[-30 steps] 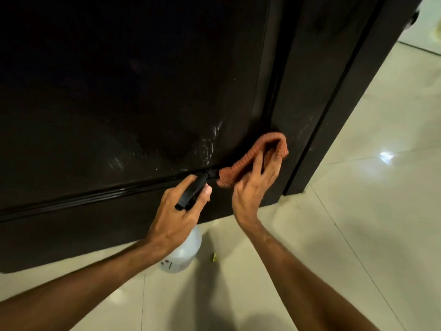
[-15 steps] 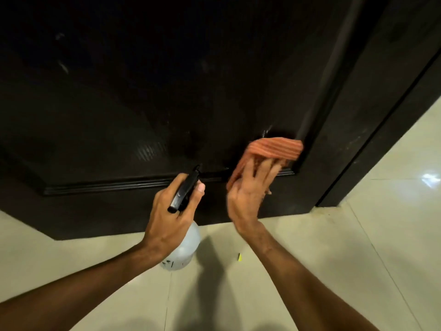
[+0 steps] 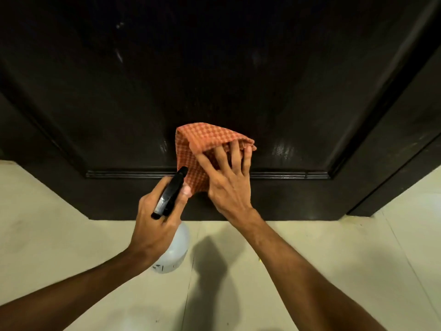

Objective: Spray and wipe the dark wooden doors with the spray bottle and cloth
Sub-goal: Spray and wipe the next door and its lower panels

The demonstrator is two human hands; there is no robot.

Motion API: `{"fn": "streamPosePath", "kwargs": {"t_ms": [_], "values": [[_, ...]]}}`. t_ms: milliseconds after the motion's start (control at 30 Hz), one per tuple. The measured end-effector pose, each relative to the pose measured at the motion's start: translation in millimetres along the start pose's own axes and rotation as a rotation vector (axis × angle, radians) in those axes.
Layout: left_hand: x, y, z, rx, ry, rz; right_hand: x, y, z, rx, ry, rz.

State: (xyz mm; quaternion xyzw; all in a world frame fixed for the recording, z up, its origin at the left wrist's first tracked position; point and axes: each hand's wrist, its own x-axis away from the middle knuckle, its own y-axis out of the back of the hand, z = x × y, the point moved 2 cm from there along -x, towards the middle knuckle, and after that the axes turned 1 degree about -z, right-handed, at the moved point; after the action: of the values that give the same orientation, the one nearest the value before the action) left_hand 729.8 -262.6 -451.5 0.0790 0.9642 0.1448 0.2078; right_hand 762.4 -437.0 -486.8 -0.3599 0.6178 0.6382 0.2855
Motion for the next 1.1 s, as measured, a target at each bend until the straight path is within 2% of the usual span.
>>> {"fn": "streamPosePath", "kwargs": {"t_ms": [33,100,233,300,433,567,667,733,833,900,967,1067,1100], "values": [[1,1,-1,-0.001,-0.003,0.000,2,1,-7,0.023,-0.008,-0.011],[1,3,-3,0.003,-0.007,0.003,12,8,-30,0.037,-0.194,-0.099],[1,3,-5,0.024,-0.016,0.000,40,23,-81,-0.156,-0.939,-0.499],[1,1,-6,0.039,-0.018,0.008,42,24,-84,-0.331,-1.099,-0.605],[-2,-12,-13,0.065,-0.005,0.054,54,40,-77,-0.305,-1.024,-0.466],[-11,-38,-36,0.083,-0.039,0.135,32,85,-95,-0.320,-1.055,-0.501],[-21,-56,-59,0.097,-0.080,0.193,-1,114,-111,-0.312,-0.799,-0.554],[-27,-64,-73,0.082,-0.102,0.230,-1,115,-120,-0.281,-0.725,-0.498],[-31,-68,-97,0.071,-0.101,0.267,34,103,-116,-0.106,-0.834,-0.305],[-33,-65,-110,0.060,-0.093,0.276,51,99,-109,-0.063,-0.925,-0.261],[-34,-60,-122,0.034,-0.086,0.276,44,101,-106,-0.210,-1.005,-0.321],[-29,-55,-133,0.012,-0.084,0.272,15,116,-107,-0.435,-1.220,-0.513],[-26,-54,-133,0.007,-0.080,0.270,7,120,-107,-0.474,-1.237,-0.568]]}}
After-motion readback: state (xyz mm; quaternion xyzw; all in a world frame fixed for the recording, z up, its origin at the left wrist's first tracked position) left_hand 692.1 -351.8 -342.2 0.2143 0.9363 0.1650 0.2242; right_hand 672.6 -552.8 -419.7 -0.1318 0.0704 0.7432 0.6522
